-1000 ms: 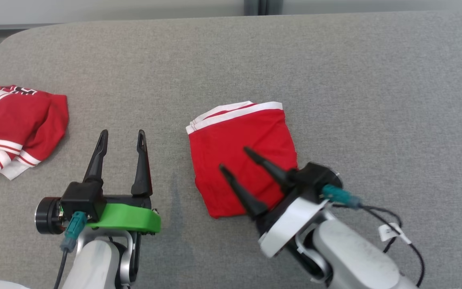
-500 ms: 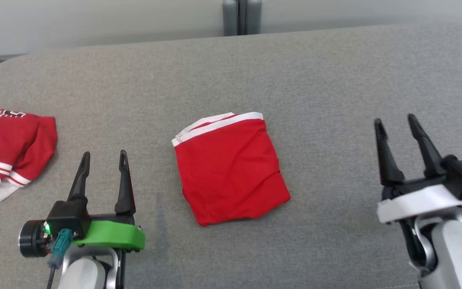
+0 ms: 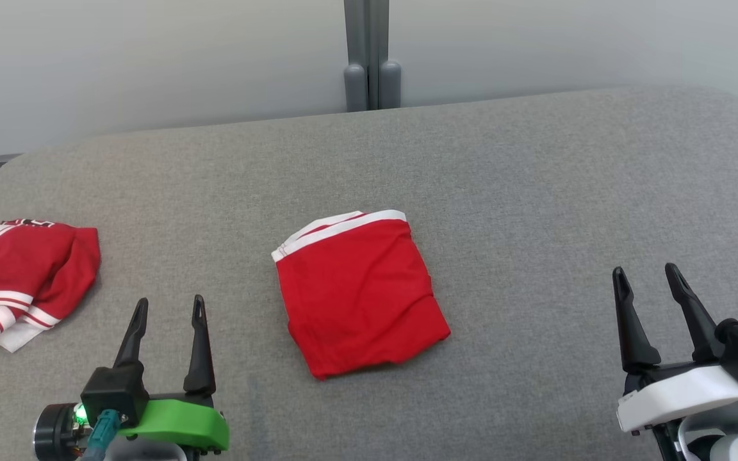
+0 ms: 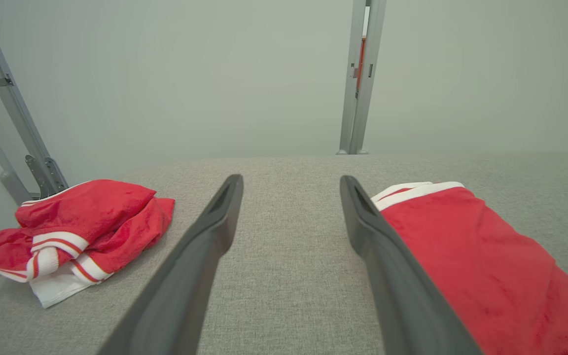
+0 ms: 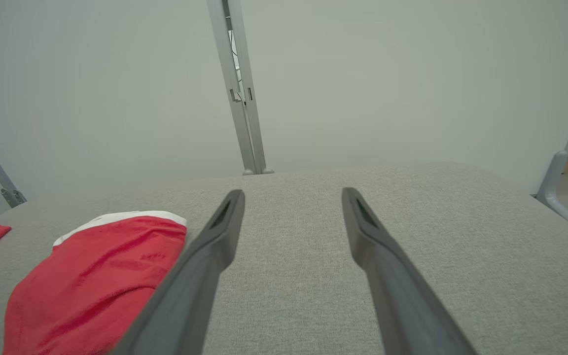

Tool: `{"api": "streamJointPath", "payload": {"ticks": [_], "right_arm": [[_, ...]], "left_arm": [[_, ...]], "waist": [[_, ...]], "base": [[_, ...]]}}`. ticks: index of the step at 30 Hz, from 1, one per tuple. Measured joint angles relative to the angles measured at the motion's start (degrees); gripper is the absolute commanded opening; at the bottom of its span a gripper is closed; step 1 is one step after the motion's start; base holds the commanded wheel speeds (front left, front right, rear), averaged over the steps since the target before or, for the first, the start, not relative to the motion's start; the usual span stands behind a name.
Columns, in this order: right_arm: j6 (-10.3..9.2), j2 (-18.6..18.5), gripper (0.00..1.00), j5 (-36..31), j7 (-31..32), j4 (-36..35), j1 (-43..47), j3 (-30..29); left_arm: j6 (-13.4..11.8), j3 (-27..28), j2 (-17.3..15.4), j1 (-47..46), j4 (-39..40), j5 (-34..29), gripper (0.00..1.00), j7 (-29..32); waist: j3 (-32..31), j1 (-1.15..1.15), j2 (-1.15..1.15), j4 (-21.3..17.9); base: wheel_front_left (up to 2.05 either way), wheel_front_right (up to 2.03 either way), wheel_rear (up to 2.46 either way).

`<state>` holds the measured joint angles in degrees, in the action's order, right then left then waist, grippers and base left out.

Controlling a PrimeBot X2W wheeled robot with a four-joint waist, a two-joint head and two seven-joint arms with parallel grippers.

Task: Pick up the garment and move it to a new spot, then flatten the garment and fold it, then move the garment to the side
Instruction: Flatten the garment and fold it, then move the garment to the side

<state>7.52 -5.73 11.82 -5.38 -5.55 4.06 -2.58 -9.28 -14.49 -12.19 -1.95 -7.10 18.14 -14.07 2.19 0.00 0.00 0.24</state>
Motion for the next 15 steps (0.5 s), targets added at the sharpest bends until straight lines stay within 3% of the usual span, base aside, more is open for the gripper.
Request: {"api": "streamJointPath", "payload": {"ticks": [15], "right_arm": [[0.0, 0.7, 1.0, 0.0, 2.4, -2.7, 2.2, 0.0]], "left_arm": [[-0.2, -0.7, -0.5, 1.1, -0.5, 0.4, 1.0, 0.9]], "waist": [[-1.4, 0.0, 0.0, 0.2]], "base": [[0.0, 0.0, 0.0]]}}
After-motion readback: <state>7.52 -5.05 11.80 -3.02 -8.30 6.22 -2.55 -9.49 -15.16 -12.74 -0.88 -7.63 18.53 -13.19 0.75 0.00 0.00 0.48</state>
